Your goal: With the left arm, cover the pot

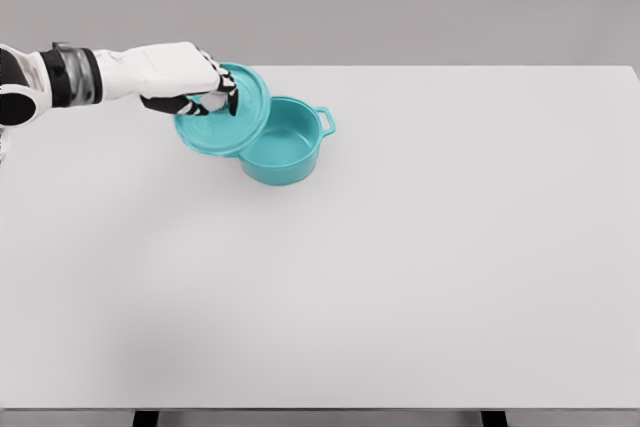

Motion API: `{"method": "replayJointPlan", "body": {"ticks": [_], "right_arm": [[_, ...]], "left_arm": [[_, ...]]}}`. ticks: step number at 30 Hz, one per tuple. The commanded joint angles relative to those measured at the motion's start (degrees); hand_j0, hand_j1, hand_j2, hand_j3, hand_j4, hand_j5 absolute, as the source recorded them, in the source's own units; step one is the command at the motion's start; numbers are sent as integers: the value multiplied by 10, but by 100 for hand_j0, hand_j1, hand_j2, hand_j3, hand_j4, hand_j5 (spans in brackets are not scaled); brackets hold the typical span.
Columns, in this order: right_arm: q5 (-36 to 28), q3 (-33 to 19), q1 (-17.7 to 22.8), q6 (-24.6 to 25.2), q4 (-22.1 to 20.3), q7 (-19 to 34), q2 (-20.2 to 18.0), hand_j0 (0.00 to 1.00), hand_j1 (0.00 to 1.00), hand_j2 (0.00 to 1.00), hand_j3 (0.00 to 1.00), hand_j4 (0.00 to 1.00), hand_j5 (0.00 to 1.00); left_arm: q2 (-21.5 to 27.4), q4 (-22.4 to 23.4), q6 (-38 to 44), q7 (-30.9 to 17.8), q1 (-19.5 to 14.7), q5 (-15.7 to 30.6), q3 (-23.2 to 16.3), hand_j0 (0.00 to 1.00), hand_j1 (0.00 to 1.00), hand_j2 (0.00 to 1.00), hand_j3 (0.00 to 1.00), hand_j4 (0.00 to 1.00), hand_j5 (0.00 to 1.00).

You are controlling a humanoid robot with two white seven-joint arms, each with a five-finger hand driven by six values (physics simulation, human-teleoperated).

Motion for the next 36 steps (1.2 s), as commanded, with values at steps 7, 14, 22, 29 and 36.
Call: {"method": "replayJointPlan", "body": {"ticks": [7,14,22,29,36], "right_arm": [[0,0,0,0,0,0,0,100,100,100,100,100,100],[0,0,0,0,0,0,0,100,100,100,100,100,100],[0,0,0,0,0,0,0,100,100,100,100,100,100],[0,0,0,0,0,0,0,100,100,100,100,100,100],[0,0,0,0,0,0,0,100,100,100,100,100,100]], "left_arm": [[-40,28,1,0,-7,-5,-12,52,52,52,52,52,52],[-78,64,1,0,-18,-27,-12,53,53,53,53,53,53],[-100,72,1,0,-18,-32,-12,53,53,53,53,53,53],[-117,91,1,0,-18,-47,-11,53,53,53,53,53,53],[-122,96,1,0,-17,-51,-11,54,54,54,54,54,54]]}}
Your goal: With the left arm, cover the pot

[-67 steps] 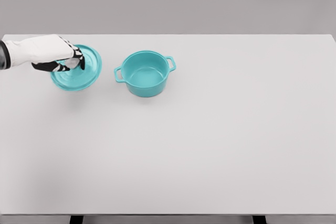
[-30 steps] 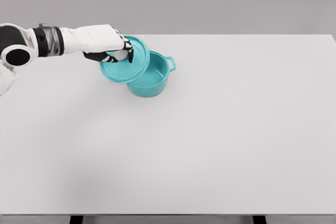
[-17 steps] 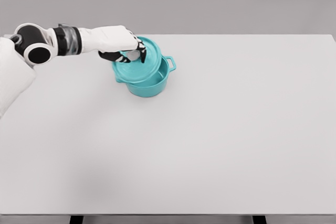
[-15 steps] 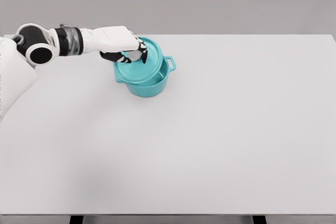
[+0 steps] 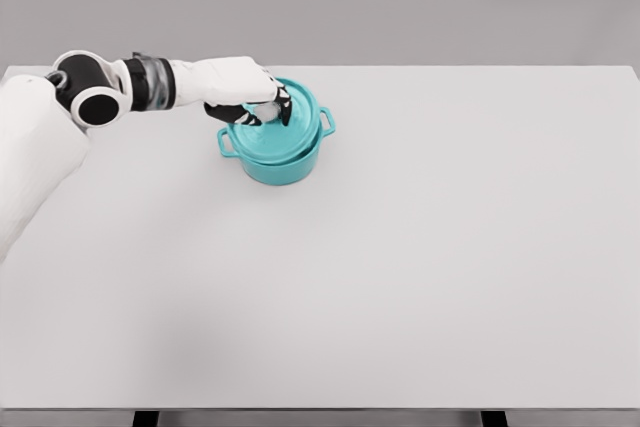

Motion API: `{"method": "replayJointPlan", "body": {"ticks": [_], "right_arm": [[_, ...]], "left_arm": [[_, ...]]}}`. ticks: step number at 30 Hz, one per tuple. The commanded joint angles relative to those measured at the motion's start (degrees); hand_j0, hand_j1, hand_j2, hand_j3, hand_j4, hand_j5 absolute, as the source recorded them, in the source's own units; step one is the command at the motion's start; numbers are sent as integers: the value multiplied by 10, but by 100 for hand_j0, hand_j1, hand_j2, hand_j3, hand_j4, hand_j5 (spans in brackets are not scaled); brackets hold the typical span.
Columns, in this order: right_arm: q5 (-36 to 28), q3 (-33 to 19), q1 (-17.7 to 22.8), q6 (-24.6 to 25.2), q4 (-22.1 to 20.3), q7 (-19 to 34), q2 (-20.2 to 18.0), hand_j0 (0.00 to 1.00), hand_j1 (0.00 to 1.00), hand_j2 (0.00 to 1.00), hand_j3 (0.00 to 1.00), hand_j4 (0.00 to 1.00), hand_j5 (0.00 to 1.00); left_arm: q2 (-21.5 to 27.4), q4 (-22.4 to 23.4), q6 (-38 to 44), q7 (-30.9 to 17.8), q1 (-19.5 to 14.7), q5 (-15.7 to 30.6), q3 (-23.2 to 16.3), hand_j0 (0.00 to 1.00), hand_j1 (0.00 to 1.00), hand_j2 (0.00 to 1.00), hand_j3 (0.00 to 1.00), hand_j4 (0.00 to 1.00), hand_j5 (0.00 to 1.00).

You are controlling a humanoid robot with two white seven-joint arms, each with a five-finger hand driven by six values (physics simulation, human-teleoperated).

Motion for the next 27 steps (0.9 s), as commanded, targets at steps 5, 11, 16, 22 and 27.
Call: {"method": "replayJointPlan", "body": {"ticks": [5,11,16,22,27], "right_arm": [[0,0,0,0,0,0,0,100,100,100,100,100,100],[0,0,0,0,0,0,0,100,100,100,100,100,100],[0,0,0,0,0,0,0,100,100,100,100,100,100],[0,0,0,0,0,0,0,100,100,100,100,100,100],[0,0,0,0,-1,0,0,100,100,100,100,100,100]], "left_arm": [[-2,0,2,0,1,2,1,54,54,54,54,54,54],[-2,0,2,0,1,2,0,57,57,57,57,57,57],[-3,1,2,0,1,1,0,61,61,61,61,61,61],[-3,3,2,0,1,1,0,63,63,63,63,63,63],[-7,8,2,0,1,1,0,63,63,63,63,63,63]]}}
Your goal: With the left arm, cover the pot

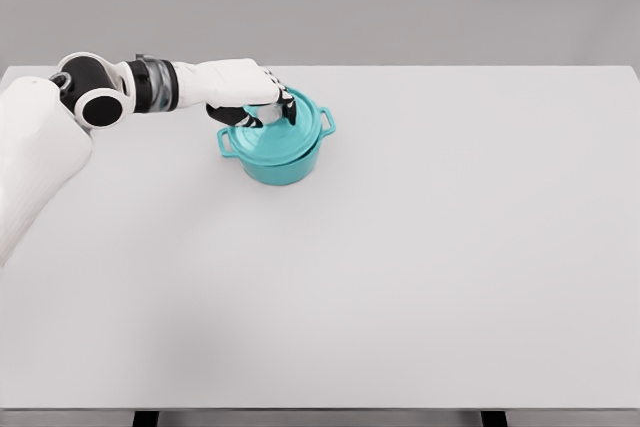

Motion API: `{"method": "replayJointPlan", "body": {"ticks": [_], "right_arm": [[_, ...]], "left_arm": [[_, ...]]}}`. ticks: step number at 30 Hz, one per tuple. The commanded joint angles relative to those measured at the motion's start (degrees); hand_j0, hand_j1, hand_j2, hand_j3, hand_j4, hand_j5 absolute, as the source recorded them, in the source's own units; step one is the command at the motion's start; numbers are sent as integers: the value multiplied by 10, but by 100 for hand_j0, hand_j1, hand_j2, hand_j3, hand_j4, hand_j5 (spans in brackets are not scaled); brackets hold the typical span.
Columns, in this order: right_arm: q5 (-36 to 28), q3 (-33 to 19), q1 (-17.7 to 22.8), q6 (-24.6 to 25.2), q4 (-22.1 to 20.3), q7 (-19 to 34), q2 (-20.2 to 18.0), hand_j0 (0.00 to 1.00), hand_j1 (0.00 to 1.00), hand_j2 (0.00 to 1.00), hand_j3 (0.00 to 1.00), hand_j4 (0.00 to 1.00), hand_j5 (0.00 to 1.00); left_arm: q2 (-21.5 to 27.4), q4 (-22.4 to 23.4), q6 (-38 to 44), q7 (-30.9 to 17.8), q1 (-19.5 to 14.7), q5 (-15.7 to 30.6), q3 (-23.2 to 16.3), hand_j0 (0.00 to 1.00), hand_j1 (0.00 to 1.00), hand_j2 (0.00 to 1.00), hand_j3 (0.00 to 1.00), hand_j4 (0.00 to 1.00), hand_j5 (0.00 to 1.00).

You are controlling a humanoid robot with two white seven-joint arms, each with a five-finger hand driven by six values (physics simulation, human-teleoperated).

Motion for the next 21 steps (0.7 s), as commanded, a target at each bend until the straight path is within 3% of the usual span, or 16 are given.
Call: {"method": "replayJointPlan", "body": {"ticks": [1,21], "right_arm": [[0,0,0,0,0,0,0,100,100,100,100,100,100],[0,0,0,0,0,0,0,100,100,100,100,100,100]], "left_arm": [[-3,5,2,0,0,3,1,64,64,64,64,64,64],[-4,5,2,0,-2,0,3,75,75,75,75,75,75]]}}
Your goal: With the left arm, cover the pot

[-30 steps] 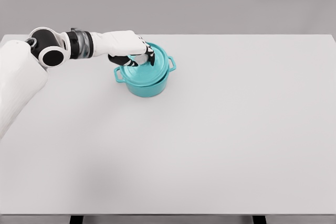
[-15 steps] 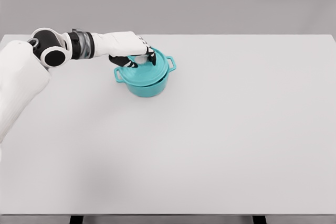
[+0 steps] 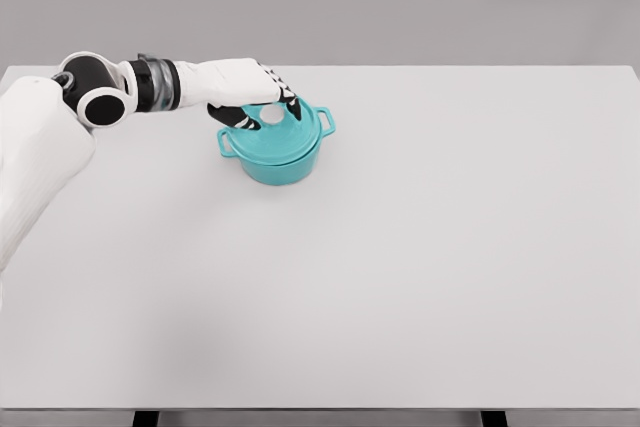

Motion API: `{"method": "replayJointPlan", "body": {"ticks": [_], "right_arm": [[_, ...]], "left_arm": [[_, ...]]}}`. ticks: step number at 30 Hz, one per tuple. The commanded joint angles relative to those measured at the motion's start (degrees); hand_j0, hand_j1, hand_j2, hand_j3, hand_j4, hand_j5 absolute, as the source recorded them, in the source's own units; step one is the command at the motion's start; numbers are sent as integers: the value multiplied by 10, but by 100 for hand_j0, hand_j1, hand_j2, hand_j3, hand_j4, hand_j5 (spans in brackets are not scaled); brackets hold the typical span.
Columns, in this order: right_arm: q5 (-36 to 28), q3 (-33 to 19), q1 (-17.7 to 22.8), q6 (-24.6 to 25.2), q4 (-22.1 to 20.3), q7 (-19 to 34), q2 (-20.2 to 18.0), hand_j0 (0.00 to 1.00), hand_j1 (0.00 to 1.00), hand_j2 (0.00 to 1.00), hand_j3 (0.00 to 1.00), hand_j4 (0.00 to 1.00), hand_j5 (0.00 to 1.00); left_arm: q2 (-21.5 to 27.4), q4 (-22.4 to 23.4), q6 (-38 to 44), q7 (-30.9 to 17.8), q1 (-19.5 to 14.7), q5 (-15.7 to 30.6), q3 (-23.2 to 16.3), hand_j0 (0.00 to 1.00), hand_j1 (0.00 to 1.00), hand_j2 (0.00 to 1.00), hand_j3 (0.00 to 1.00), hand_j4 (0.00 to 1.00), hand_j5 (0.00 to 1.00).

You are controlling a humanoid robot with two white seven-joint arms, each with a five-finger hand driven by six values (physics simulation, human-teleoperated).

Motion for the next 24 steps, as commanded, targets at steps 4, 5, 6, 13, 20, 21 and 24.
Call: {"method": "replayJointPlan", "body": {"ticks": [4,5,6,13,20,21,24], "right_arm": [[0,0,0,0,0,0,0,100,100,100,100,100,100],[0,0,0,0,0,0,0,100,100,100,100,100,100],[-1,0,0,0,0,0,0,100,100,100,100,100,100],[0,0,0,0,0,0,0,100,100,100,100,100,100],[0,0,0,0,0,0,0,100,100,100,100,100,100],[0,0,0,0,0,0,0,100,100,100,100,100,100],[0,0,0,0,0,0,0,100,100,100,100,100,100]], "left_arm": [[3,-7,2,0,0,7,5,79,79,79,79,79,79],[4,-10,2,0,0,7,6,80,80,80,80,80,80],[5,-17,2,0,-1,10,6,81,81,81,81,81,81],[126,-127,2,0,4,67,33,100,100,100,100,100,100],[322,-208,2,0,134,195,82,100,100,100,100,100,100],[325,-208,2,0,152,195,101,100,100,100,100,100,100],[324,-207,2,0,175,194,125,100,100,100,100,100,100]]}}
